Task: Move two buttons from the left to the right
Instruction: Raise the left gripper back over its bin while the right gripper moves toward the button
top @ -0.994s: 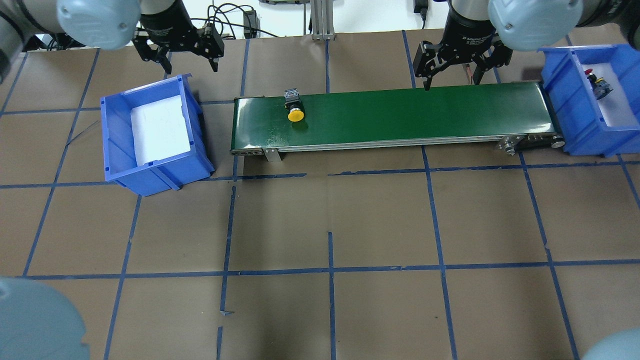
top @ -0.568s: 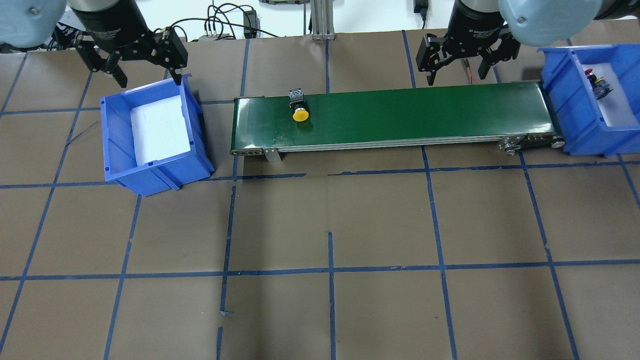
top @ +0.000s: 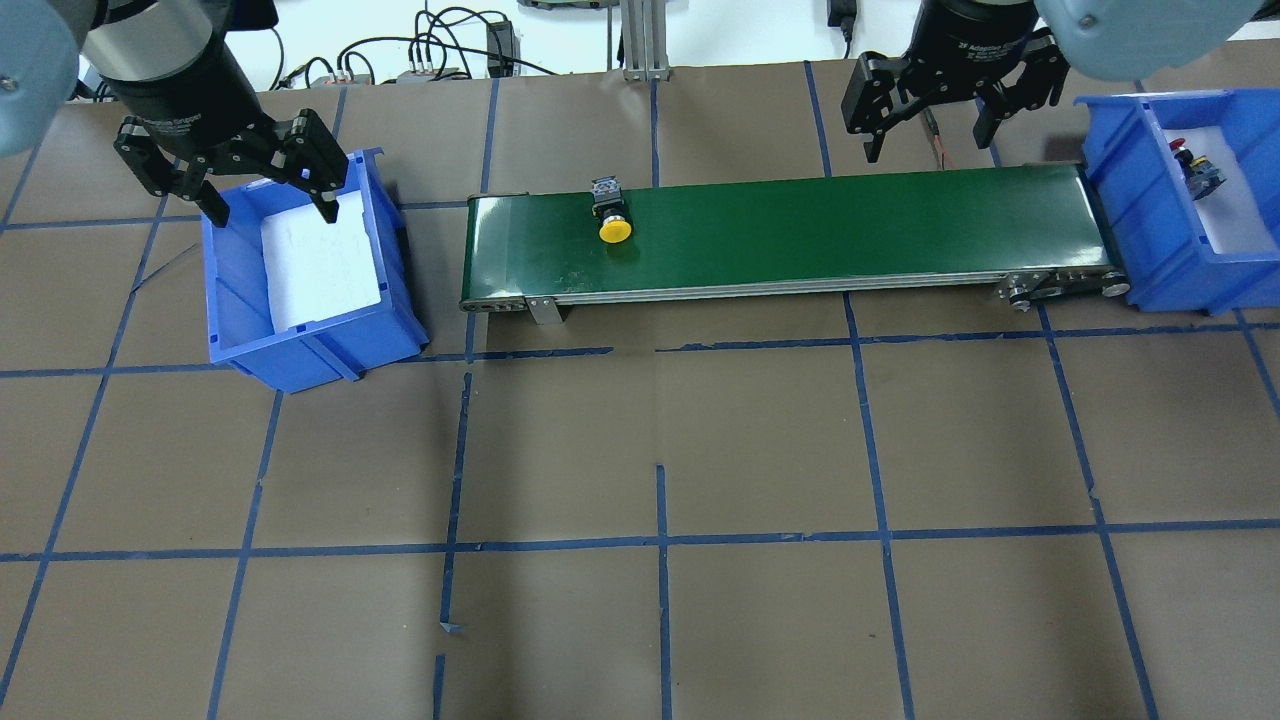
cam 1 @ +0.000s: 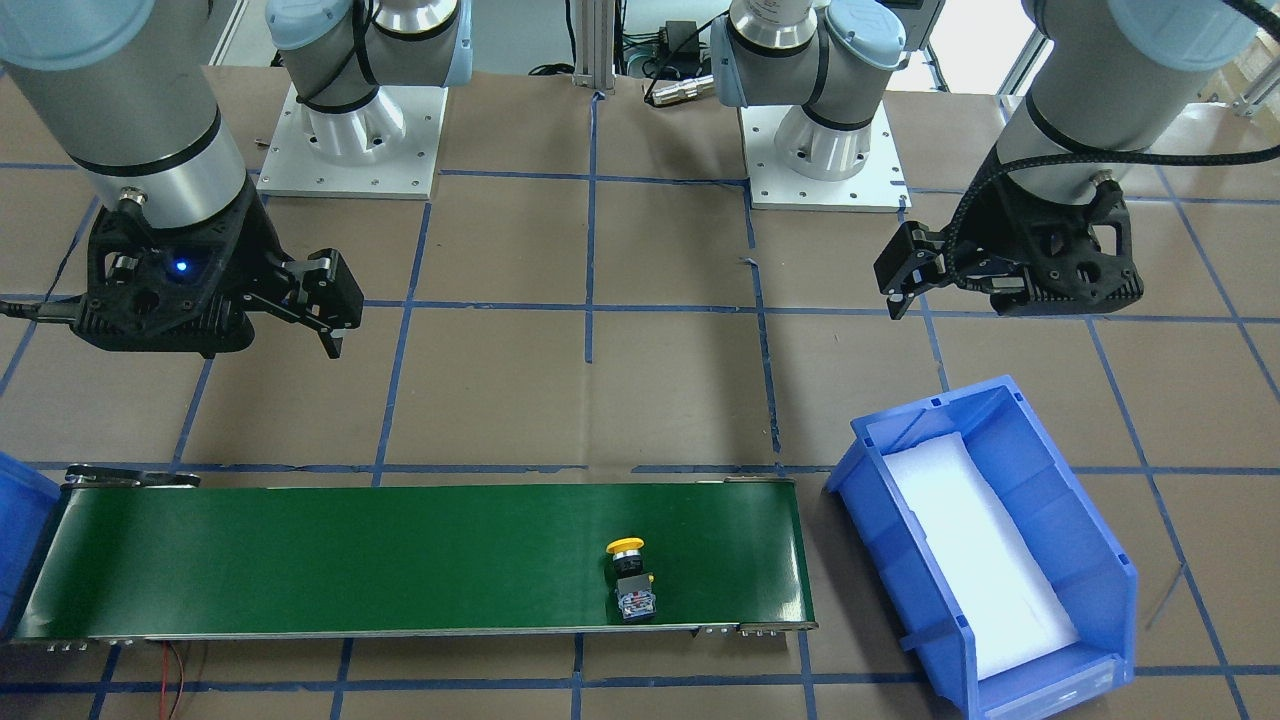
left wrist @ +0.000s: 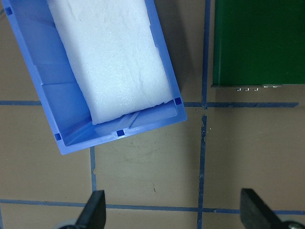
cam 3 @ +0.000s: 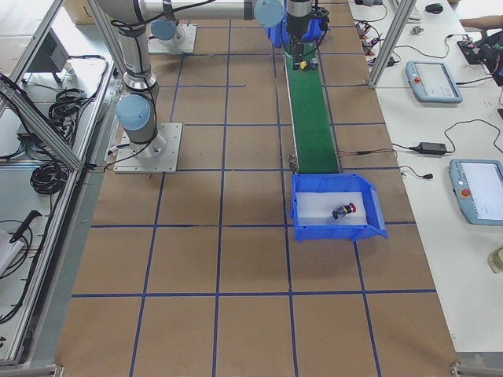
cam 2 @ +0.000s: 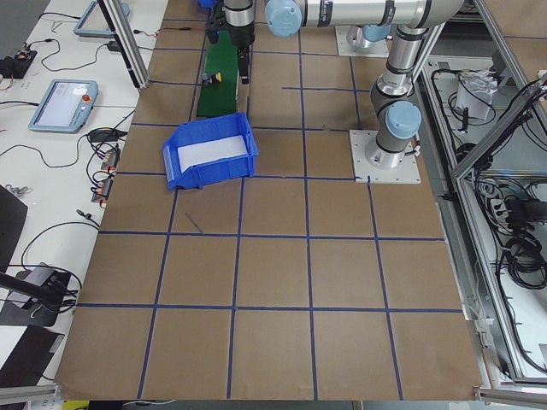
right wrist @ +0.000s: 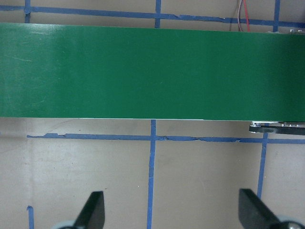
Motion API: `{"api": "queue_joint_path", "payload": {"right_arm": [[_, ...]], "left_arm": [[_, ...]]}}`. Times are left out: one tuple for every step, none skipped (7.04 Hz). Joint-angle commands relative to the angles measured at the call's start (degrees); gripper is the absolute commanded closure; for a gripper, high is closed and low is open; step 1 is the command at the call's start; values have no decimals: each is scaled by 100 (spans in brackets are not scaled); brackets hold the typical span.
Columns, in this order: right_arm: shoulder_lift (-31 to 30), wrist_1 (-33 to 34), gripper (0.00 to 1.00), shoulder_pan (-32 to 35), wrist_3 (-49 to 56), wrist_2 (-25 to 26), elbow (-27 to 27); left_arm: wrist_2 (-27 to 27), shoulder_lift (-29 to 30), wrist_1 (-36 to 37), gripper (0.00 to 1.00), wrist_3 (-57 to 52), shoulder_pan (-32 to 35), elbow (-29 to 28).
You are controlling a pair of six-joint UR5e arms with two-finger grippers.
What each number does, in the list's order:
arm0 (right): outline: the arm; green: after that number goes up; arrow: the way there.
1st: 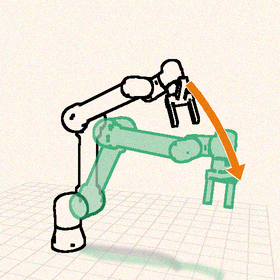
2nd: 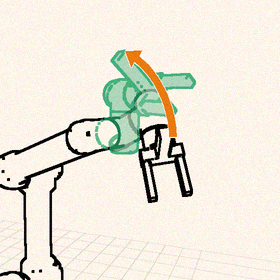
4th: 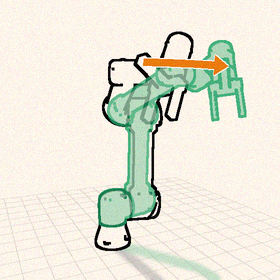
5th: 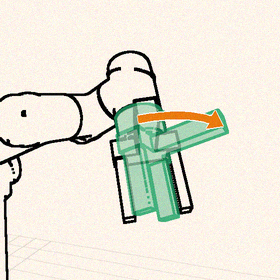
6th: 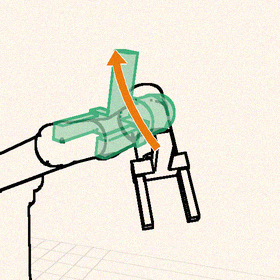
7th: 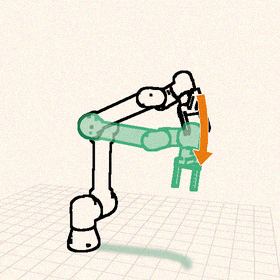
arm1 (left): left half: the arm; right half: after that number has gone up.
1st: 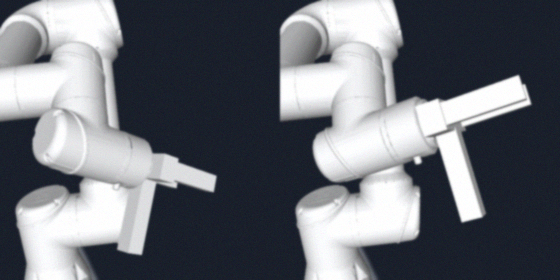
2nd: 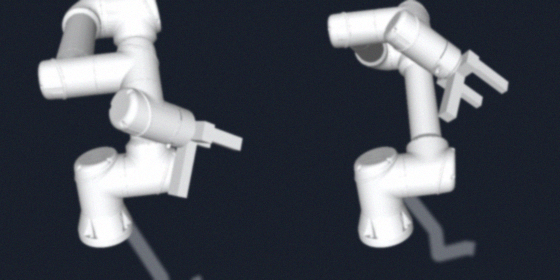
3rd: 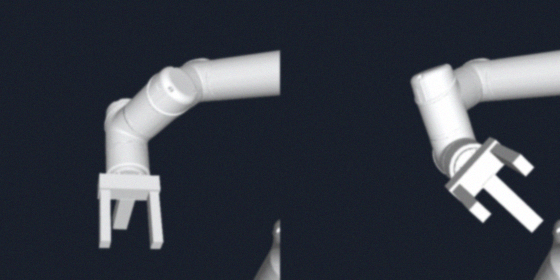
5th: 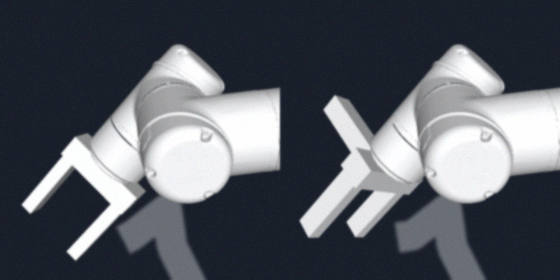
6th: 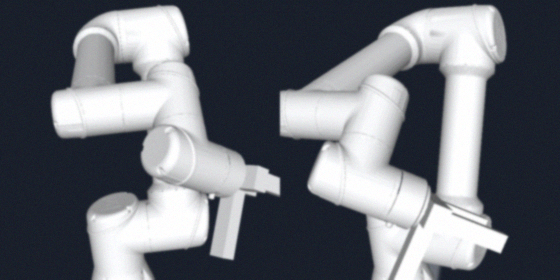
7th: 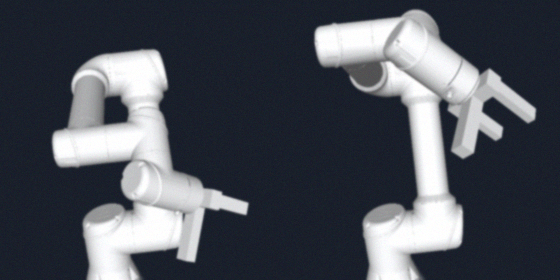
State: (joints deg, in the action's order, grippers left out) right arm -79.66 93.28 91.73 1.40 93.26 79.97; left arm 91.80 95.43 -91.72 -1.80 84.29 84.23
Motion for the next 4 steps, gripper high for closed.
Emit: {"api": "queue_joint_path", "payload": {"right_arm": [[-14, 14, 0, 46, -17, -27, 36], [-6, 23, 0, 46, -26, -19, 36], [-5, 14, 0, 46, -26, -27, 45], [-5, 32, 0, 46, -17, -36, 62]], "left_arm": [[46, -51, -38, 0, 391, 0, 32], [432, -42, -13, 0, 383, -9, 23], [401, -25, -4, 0, 383, -9, 32], [383, 62, 22, 0, 383, -9, -3]]}}
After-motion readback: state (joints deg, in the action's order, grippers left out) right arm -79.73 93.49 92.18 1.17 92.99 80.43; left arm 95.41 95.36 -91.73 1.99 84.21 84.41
